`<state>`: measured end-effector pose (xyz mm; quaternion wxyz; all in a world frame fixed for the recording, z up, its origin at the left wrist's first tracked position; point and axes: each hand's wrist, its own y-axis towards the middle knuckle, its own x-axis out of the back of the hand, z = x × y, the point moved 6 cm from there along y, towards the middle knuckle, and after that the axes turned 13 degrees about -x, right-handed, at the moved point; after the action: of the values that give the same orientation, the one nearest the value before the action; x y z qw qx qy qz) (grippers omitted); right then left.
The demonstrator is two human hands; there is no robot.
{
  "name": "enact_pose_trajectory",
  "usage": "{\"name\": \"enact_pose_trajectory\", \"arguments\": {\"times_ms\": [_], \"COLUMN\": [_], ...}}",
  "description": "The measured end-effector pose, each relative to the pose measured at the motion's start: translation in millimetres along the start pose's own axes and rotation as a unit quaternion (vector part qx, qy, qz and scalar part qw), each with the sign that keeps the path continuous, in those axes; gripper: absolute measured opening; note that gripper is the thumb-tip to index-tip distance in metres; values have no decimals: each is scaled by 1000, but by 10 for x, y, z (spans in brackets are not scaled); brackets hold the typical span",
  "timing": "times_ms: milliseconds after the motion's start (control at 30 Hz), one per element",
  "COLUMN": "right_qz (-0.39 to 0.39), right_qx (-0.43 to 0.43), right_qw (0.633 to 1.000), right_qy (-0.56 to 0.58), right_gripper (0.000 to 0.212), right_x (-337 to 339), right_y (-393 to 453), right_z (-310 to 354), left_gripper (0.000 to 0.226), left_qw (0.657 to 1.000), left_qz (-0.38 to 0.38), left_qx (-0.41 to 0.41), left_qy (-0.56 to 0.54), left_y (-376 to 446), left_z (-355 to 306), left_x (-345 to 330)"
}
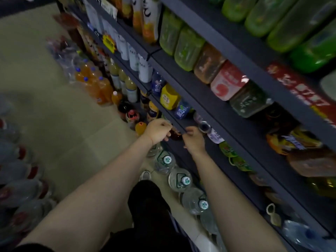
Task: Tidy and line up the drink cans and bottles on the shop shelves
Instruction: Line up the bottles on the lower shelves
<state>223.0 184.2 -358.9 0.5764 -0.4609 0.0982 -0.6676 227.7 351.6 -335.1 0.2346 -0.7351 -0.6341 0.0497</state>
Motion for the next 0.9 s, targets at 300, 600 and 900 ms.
{"name": "enact_pose_trajectory", "arguments": {"times_ms": [300,600,900], "right_qz": [-92,-203,-134], "right_qx": [-95,-131,-153], "right_qw": [985,781,957], "right_qy": [114,575,206], "right_gripper": [93,50,63], "right_x": [-562,-680,-978], "right_y": [1426,1761,1012], "right_z": [514,586,432], "left_gripper": [14,16,20], "left_qw": [996,995,986], "left_qz": [-4,27,121], "left_qx": [77,90,3], "left_qy": [-38,-26,113], "left_y": [1378,1734,1400], "left_z": [503,866,746], "left_x": [357,492,549]}}
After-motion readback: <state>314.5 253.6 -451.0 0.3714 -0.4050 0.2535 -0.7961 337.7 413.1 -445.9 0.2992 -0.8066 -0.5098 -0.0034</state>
